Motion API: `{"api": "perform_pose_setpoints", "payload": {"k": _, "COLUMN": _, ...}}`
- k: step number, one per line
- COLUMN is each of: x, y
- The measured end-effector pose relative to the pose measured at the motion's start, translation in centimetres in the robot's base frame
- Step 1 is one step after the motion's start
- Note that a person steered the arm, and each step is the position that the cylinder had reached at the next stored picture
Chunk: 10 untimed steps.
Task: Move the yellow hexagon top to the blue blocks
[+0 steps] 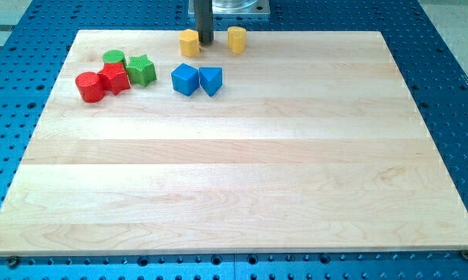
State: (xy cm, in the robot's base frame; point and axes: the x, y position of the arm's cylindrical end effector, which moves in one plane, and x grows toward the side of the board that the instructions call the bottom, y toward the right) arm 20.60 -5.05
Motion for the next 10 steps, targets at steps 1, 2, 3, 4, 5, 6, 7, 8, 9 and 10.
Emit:
{"api": "perform_pose_setpoints", "payload": {"k": 1, "x": 0.0, "y": -0.5}}
{"api": "perform_pose_setpoints", "payload": {"k": 2, "x": 2.8, "y": -3.6}}
{"api": "perform_pose_setpoints", "payload": {"k": 3, "x": 1.5, "y": -3.6}}
{"api": "perform_pose_setpoints", "payload": {"k": 4, "x": 1.5, "y": -5.5}}
{"api": "perform_pose_setpoints", "payload": {"k": 5, "x": 1.5, "y": -6.0}}
{"api": "perform_pose_setpoints", "payload": {"k": 6, "x": 1.5, "y": -5.8}}
{"api": "perform_pose_setpoints", "payload": {"k": 7, "x": 1.5, "y": -5.8}}
{"api": "perform_pose_setpoints", "payload": {"k": 8, "x": 1.7, "y": -5.9}}
{"api": "perform_pose_setpoints", "payload": {"k": 9, "x": 1.9, "y": -6.0}}
{"api": "perform_pose_setpoints", "payload": {"k": 10, "x": 3.0, "y": -6.0}}
